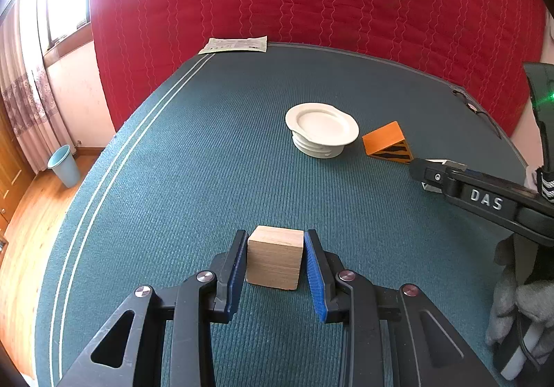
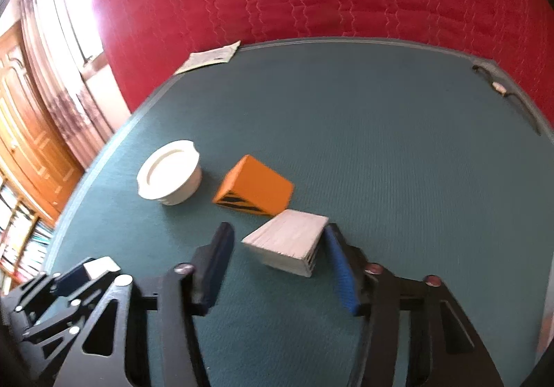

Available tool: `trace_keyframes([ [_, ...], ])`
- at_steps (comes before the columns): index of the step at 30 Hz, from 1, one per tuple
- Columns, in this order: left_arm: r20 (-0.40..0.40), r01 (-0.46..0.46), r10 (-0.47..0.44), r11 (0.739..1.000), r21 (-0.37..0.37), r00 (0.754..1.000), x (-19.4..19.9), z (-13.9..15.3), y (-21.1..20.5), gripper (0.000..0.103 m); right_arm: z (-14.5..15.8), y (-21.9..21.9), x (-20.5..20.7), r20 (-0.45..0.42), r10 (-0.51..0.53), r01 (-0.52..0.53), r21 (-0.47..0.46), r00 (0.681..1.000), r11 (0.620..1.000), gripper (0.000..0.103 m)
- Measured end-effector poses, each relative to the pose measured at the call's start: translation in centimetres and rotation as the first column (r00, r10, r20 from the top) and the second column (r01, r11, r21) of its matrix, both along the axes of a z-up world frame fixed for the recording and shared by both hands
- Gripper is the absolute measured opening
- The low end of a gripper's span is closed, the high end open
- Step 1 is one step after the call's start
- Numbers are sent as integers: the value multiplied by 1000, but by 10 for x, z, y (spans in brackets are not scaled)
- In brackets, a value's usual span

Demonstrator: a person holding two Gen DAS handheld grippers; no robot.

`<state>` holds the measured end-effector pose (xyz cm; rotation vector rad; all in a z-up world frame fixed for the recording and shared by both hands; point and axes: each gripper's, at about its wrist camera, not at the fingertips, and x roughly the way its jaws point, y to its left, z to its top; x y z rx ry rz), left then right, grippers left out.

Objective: Organize rigid objects
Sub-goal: 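Grasp the white striped prism with the right gripper while the left holds the cube, then lift the cube and striped prism and carry them toward the bowl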

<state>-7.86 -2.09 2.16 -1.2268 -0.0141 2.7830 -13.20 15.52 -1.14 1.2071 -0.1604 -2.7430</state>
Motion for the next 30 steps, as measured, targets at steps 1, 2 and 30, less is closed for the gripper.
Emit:
trace_keyframes([
  [1,0,0,0,1000,0,1000,0,0,1,34,0,0,0,-1,-5,5,10,1000,1000,42],
  [2,0,0,0,1000,0,1000,0,0,1,34,0,1,-1,-1,-9,9,19,1000,1000,40],
  [30,0,-8,8,1000,-25,1000,-2,-1,5,34,0,33,72,-11,65,-66,-60,998,996,31],
])
